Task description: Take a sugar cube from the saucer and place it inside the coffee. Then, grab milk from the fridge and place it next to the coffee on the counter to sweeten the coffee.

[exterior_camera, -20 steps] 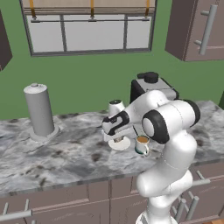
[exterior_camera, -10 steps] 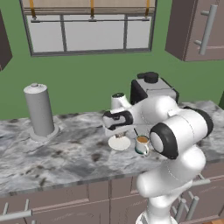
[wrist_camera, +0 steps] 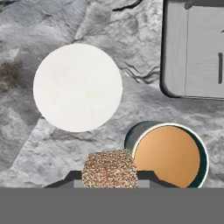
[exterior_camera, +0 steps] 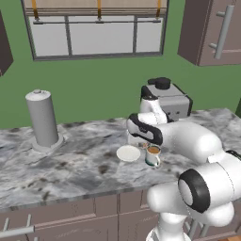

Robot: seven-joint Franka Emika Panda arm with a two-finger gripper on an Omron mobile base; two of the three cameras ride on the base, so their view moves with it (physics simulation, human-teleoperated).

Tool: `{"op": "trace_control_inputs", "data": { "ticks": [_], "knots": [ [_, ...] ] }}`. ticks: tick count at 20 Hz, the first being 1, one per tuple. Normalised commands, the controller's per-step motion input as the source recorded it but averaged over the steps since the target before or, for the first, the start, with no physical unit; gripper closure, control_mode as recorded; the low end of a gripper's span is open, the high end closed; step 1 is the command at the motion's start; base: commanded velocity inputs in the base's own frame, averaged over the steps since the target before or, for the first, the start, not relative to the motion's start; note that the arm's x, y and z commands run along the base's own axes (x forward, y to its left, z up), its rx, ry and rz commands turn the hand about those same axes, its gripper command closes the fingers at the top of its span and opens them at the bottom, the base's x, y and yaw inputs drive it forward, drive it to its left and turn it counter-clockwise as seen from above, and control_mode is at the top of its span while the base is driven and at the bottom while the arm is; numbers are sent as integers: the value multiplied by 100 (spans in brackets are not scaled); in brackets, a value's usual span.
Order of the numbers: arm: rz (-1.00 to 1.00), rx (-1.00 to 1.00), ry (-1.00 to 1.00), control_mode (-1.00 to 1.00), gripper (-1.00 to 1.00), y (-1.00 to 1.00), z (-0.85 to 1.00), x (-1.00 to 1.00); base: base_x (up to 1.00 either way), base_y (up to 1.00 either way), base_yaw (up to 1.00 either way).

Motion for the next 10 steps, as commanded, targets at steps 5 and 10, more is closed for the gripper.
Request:
{"op": "trace_control_inputs", "data": {
  "ticks": [5, 10],
  "knots": [
    [-7, 1, 0, -100, 100, -55, 0, -24, 0, 0, 0],
    [-5, 0, 0, -100, 100, -32, 0, 3, 0, 0, 0]
  ]
}}
